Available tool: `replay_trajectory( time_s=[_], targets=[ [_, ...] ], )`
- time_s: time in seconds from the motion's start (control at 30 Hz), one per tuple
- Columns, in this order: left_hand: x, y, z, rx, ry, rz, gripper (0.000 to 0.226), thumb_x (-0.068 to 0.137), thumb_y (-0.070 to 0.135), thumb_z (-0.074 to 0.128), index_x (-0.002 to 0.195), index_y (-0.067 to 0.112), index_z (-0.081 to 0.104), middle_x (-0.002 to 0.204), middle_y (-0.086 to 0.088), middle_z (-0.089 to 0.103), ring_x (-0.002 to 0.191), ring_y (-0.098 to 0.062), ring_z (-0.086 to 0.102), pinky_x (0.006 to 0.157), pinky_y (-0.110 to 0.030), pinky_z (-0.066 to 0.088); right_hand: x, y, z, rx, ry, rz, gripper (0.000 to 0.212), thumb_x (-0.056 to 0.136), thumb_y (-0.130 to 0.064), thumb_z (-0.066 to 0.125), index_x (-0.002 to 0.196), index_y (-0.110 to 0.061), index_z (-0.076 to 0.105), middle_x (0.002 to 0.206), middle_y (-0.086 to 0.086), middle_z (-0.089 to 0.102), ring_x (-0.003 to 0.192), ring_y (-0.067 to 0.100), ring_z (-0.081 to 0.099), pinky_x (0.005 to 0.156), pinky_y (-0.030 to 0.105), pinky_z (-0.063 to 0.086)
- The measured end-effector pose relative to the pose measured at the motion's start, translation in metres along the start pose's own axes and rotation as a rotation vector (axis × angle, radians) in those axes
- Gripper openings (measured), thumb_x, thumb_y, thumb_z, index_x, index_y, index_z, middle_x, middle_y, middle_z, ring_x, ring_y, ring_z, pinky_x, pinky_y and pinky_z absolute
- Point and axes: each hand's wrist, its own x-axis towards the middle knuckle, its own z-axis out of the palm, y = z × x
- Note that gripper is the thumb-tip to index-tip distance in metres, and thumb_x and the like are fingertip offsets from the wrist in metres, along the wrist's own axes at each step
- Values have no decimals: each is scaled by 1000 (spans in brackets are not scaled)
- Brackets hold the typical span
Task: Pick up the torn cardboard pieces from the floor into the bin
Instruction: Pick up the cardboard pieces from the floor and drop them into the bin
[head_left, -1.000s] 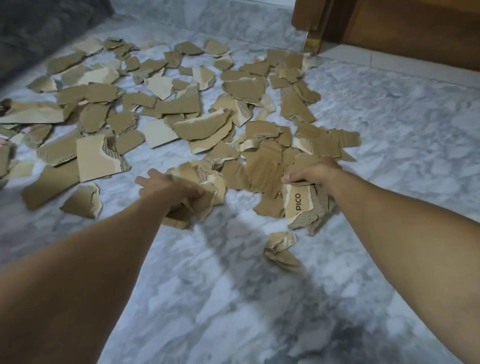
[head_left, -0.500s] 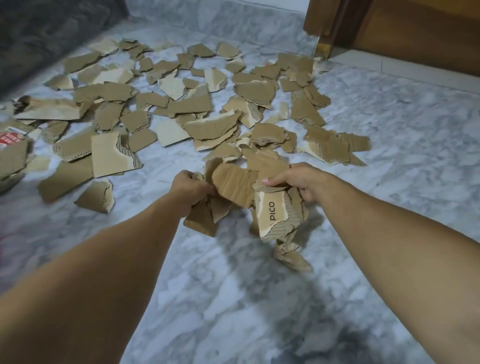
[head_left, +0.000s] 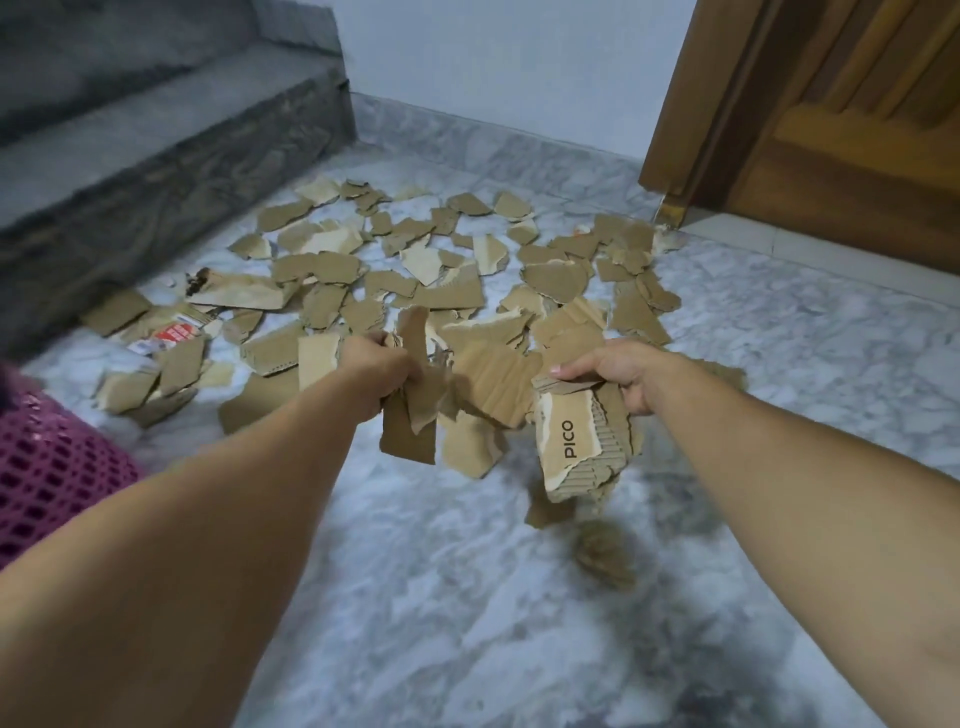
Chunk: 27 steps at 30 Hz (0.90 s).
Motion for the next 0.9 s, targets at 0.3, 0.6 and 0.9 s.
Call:
replay_trajectory(
  time_s=[0.3,0.6,0.9],
  targets=[
    [-59,86,-146,82,160,134,22,72,-7,69,84,11,64,73,-5,60,57,-17,55,41,-21,46,-99,-121,74,-161,-35,-168,50,68,-5,85,109,3,57,91,24,72,99,41,70,92,60,52],
    [-134,113,-317,112,386,160,21,69,-2,70,83,12,63,74,-5,55,58,-21,50,50,-23,42,-178,-201,202,-318,-120,-410,61,56,-14,92,110,1,67,99,16,73,97,33,70,92,52,54],
    [-178,56,-427,52,587,92,18,67,0,72,79,11,65,83,-9,61,71,-25,58,67,-34,53,-222,-227,363,-401,-261,-526,33,70,-5,85,100,0,71,84,11,75,75,22,70,90,41,57]
  ],
)
